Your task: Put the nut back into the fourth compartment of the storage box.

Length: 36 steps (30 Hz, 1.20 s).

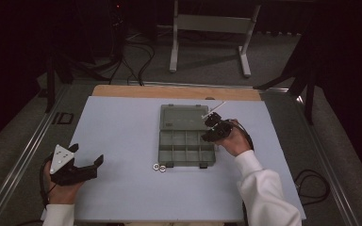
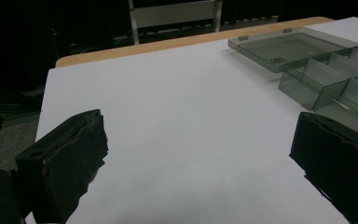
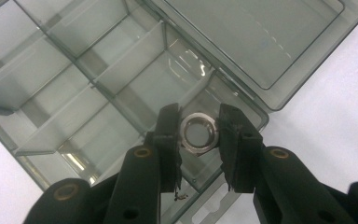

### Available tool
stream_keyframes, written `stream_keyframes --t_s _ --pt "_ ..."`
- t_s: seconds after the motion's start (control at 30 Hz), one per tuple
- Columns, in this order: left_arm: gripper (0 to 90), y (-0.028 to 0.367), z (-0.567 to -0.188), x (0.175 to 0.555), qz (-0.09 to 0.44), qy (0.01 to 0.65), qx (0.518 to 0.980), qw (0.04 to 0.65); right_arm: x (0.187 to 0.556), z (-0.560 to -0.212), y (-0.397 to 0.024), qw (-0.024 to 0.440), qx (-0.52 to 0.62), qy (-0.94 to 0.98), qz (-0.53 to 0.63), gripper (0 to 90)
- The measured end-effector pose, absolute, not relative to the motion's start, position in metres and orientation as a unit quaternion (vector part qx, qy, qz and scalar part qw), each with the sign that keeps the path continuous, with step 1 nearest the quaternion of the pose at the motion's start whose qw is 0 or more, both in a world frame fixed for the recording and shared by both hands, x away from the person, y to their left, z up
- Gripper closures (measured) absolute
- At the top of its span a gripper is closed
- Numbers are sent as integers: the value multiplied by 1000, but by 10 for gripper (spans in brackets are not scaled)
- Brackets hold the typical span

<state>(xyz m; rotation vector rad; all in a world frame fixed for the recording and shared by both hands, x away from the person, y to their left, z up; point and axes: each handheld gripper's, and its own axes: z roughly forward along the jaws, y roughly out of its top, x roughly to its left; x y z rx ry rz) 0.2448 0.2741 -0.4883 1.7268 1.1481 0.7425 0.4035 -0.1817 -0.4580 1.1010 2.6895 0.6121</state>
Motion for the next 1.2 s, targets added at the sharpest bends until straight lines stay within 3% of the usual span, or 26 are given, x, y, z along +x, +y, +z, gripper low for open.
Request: stream_keyframes --t_s 0.73,1.2 --pt "37 274 -488 245 301 464 699 452 408 -464 -182 88 373 902 200 686" --pt "36 274 -488 245 301 464 699 453 396 -447 -188 96 377 883 265 289"
